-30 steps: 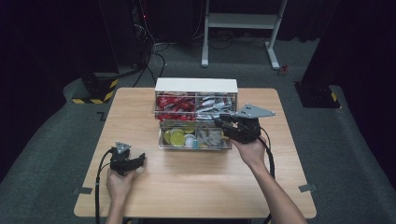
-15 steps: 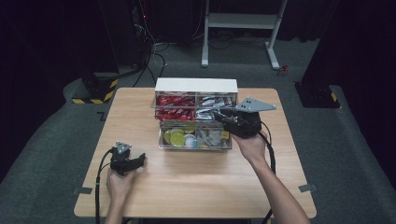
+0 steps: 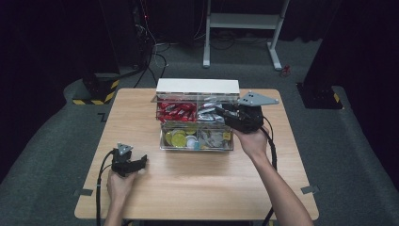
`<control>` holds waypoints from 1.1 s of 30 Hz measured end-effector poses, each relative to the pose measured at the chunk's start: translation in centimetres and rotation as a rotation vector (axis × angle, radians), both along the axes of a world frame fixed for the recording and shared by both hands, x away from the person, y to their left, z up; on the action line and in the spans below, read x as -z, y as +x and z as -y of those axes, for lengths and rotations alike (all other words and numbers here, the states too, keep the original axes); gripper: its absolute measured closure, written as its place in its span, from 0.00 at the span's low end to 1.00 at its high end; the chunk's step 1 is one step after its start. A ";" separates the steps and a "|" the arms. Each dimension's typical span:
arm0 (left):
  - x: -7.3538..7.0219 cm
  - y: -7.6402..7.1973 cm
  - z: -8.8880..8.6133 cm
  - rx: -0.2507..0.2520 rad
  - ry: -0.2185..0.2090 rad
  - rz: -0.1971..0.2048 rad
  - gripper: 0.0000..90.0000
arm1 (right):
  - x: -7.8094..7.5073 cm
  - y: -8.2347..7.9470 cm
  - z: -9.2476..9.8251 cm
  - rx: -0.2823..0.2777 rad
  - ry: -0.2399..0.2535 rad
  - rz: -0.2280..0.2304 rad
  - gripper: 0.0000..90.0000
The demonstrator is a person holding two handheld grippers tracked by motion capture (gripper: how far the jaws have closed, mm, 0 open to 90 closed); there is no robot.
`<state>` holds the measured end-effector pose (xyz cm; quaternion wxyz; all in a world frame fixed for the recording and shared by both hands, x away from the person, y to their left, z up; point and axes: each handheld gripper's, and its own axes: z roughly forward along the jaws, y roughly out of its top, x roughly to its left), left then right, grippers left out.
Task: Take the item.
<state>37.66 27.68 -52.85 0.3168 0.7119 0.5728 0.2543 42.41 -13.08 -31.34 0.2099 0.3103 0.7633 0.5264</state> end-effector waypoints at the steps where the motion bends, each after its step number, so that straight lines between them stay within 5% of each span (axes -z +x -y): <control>1: 0.0 0.0 0.0 0.001 0.001 -0.001 0.24 | -0.1 0.0 0.0 0.001 -0.001 0.001 0.72; 15: 0.0 -0.2 0.0 0.008 -0.007 -0.004 0.24 | -0.6 1.0 -0.2 0.008 0.004 -0.011 0.71; 23: -0.3 -0.2 0.1 0.033 -0.072 -0.012 0.26 | -0.9 1.4 -0.3 0.014 0.006 -0.013 0.70; 33: -2.6 -0.9 0.6 0.094 -0.145 0.062 0.30 | -1.2 1.7 -0.4 0.022 0.013 -0.012 0.69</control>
